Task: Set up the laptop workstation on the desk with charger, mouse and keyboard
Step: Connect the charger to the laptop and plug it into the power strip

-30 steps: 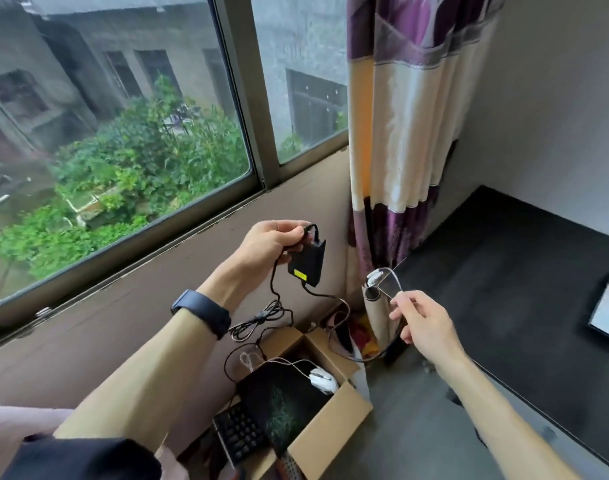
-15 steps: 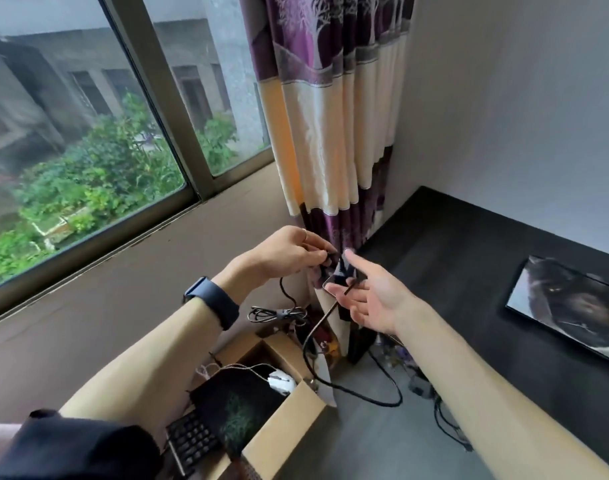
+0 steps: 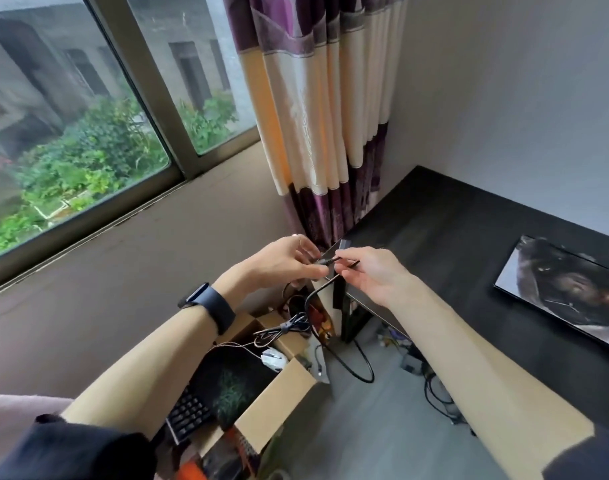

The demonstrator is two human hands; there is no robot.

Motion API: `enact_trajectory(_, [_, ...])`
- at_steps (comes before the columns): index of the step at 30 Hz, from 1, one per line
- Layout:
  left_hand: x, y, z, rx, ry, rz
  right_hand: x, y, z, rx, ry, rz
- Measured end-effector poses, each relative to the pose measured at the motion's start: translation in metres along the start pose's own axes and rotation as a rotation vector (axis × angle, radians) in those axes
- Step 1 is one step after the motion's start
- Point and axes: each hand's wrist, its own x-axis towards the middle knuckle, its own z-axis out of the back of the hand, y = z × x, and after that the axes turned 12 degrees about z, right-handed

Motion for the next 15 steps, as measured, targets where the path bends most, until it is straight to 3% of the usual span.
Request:
enact_trajectory(5, [0.016,0.045,-0.02,0.191,-0.001,0.037,-0.005,0.002,0.009,-0.061,-0.053,0.092])
enact_trajectory(15, [0.084,0.115,-0.038,0.127,0.067,0.08,-0.051,0.008,0.077,-0.03,-0.444,0.264])
